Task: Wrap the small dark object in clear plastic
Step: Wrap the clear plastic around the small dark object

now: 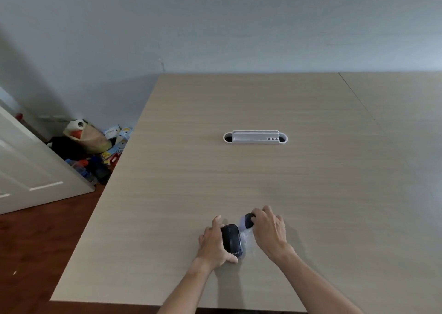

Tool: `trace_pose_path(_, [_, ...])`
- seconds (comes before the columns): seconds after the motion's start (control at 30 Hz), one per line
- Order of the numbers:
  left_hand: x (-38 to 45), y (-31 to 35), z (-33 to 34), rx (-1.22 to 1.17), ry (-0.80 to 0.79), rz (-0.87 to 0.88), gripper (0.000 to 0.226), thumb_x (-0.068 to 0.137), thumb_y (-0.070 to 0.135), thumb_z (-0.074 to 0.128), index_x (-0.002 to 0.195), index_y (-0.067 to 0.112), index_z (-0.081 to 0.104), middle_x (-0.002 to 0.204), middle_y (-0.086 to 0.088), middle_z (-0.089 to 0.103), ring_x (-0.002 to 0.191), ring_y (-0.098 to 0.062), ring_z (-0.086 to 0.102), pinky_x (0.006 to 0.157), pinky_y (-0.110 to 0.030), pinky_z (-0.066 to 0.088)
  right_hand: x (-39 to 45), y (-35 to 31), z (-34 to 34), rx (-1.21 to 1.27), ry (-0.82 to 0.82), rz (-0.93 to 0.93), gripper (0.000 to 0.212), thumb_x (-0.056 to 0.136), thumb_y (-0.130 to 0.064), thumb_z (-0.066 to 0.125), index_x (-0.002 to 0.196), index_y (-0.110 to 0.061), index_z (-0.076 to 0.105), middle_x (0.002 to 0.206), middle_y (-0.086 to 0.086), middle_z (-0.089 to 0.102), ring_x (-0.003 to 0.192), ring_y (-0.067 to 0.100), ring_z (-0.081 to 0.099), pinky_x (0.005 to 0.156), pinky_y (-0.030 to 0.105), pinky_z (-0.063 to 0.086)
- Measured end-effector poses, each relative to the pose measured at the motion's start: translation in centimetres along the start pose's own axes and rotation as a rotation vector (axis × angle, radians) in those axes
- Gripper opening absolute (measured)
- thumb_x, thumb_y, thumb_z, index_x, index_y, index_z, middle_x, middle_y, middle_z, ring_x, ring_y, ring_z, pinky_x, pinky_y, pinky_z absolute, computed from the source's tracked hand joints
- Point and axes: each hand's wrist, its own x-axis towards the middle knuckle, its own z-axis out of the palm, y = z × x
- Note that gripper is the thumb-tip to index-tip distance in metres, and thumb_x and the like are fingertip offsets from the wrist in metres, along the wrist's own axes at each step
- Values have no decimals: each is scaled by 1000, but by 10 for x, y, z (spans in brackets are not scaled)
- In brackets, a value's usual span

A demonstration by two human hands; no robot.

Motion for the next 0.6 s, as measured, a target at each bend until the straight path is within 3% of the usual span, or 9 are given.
trace_pose_path(0.1, [-1,1,0,15,3,-6,126,44,35,90,142,22,12,134,4,47,124,-21,39,92,-28,23,7,-16,1,68,-84,-84,19,93,-19,45,93,-13,63,91,6,54,83,32,60,75,38,47])
trace_pose_path(0.2, [0,1,1,18,3,-16,129,45,37,90,145,21,10,133,4,47,125,-22,40,92,-28,23,8,-22,5,-13,-210,-157,19,92,-20,46,97,-17,64,103,7,57,90,29,60,83,36,44])
trace_pose_path(0.33, [1,1,2,19,6,-21,128,43,37,90,145,22,14,140,6,46,128,-20,38,98,-30,26,9,-12,3,-94,-81,-55,19,89,-8,51,105,-18,57,109,4,56,89,24,60,83,31,38])
trace_pose_path(0.5, [3,0,2,47,3,-8,126,45,35,92,144,21,15,137,6,47,126,-22,40,98,-30,27,5,-5,11,9,-104,-117,19,93,-19,47,95,-16,65,97,6,58,88,29,61,77,35,43])
trace_pose_path(0.6, [3,3,0,80,-11,-14,126,47,34,92,145,20,14,135,-2,48,127,-27,39,103,-34,29,-3,0,9,-9,-33,-7,21,95,-17,43,96,-20,64,99,2,59,83,25,61,78,32,36])
